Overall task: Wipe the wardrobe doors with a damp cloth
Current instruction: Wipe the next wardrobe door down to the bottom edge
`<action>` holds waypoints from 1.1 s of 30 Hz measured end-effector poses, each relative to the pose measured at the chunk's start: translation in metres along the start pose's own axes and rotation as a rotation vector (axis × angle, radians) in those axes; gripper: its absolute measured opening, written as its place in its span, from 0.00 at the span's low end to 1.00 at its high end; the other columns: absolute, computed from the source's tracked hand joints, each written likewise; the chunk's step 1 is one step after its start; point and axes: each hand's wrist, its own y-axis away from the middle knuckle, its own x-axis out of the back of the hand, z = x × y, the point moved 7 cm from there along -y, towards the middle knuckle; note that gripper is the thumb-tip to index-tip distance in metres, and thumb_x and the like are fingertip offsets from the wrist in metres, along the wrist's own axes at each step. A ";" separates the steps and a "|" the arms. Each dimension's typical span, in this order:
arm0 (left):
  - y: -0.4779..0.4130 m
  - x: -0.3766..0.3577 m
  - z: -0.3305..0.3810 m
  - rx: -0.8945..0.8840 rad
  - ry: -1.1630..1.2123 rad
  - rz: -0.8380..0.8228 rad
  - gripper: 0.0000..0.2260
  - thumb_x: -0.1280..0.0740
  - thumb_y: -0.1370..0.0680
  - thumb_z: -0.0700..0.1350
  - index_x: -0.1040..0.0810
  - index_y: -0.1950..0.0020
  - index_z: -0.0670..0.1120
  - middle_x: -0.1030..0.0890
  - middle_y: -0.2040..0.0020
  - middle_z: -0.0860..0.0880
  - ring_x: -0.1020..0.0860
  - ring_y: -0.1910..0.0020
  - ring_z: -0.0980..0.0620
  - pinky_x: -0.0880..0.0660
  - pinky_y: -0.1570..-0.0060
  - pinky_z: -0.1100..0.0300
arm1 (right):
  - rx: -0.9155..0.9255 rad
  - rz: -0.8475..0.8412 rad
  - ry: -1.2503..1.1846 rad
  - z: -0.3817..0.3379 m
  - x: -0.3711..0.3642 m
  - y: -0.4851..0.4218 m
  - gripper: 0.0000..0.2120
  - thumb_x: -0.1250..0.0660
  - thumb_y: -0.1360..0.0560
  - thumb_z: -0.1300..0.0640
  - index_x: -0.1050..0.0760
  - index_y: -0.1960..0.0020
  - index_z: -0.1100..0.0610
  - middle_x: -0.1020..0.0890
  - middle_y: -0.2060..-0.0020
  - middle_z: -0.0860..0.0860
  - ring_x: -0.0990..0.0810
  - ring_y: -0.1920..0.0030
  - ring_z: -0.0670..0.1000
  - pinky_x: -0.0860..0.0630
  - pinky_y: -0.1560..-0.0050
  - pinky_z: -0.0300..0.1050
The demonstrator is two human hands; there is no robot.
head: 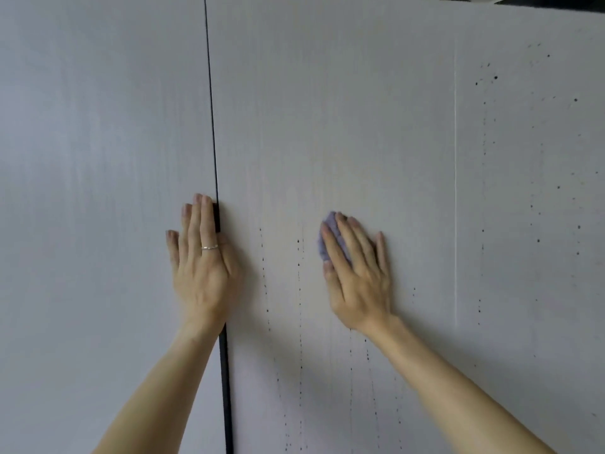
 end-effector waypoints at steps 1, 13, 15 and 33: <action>0.000 0.000 0.000 -0.007 0.000 0.007 0.27 0.47 0.17 0.36 0.46 0.18 0.47 0.44 0.18 0.50 0.49 0.19 0.50 0.63 0.23 0.58 | 0.071 -0.018 0.011 -0.006 -0.003 0.011 0.24 0.49 0.17 0.51 0.38 0.21 0.51 0.39 0.21 0.50 0.42 0.21 0.50 0.46 0.23 0.63; 0.022 -0.001 -0.010 -0.003 -0.029 -0.003 0.30 0.45 0.18 0.34 0.49 0.17 0.48 0.46 0.18 0.52 0.52 0.19 0.56 0.60 0.21 0.54 | -0.020 0.024 0.023 -0.019 -0.004 -0.071 0.24 0.51 0.15 0.51 0.43 0.20 0.50 0.43 0.20 0.50 0.47 0.20 0.48 0.55 0.22 0.60; 0.036 -0.002 -0.012 -0.015 -0.037 -0.020 0.30 0.44 0.18 0.34 0.49 0.17 0.48 0.46 0.18 0.53 0.52 0.19 0.55 0.59 0.21 0.53 | 0.097 -0.001 0.027 -0.039 -0.013 -0.028 0.24 0.50 0.16 0.51 0.39 0.21 0.50 0.40 0.21 0.50 0.44 0.20 0.49 0.50 0.22 0.62; 0.074 0.000 -0.025 -0.063 -0.098 -0.028 0.30 0.47 0.20 0.36 0.46 0.18 0.45 0.44 0.18 0.50 0.50 0.19 0.53 0.53 0.21 0.48 | 0.632 -0.172 0.126 -0.086 -0.031 -0.006 0.24 0.47 0.16 0.50 0.40 0.21 0.47 0.39 0.21 0.48 0.41 0.21 0.48 0.45 0.24 0.64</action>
